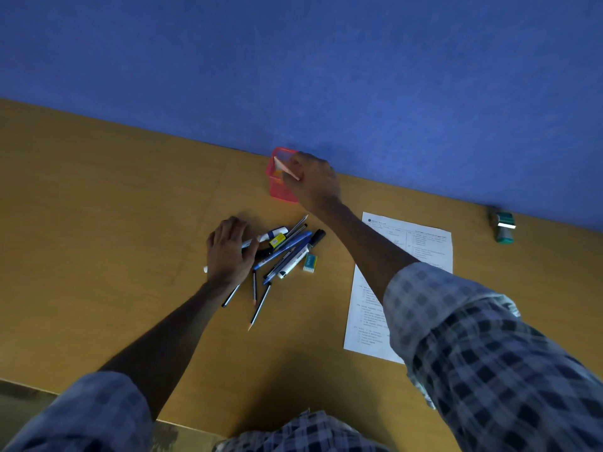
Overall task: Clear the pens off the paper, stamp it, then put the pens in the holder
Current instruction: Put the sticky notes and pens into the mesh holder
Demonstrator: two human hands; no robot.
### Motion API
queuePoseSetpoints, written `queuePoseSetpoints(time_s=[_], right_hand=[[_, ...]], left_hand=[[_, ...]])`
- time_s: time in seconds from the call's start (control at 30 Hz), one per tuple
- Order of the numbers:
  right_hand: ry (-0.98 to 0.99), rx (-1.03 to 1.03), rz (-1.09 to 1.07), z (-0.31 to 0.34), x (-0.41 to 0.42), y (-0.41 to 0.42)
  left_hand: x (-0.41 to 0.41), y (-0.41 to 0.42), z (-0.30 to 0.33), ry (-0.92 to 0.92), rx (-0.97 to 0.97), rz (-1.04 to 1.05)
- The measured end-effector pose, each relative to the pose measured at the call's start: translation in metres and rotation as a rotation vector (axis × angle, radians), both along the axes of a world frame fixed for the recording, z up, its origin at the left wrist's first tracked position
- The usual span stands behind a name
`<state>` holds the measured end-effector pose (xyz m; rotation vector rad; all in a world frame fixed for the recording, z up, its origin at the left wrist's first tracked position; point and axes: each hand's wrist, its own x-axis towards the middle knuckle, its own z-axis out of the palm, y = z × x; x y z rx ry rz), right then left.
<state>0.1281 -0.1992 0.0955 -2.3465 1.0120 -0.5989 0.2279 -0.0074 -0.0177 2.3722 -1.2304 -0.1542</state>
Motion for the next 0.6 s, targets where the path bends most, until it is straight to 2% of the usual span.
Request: queuePoseSetpoints(time_s=[0.27, 0.47, 0.6], right_hand=[[0.023, 0.017, -0.027, -0.02, -0.044, 0.021], [0.15, 0.142, -0.033, -0.045, -0.084, 0.042], [0.277, 0.199, -0.005, -0.057, -0.1, 0.056]], left_hand=[[-0.004, 0.0, 0.006, -0.009, 0.008, -0.037], [-0.019, -0.007, 0.014, -0.016, -0.059, -0.097], [-0.022, -0.015, 0.017, 0.01, -0.005, -0.117]])
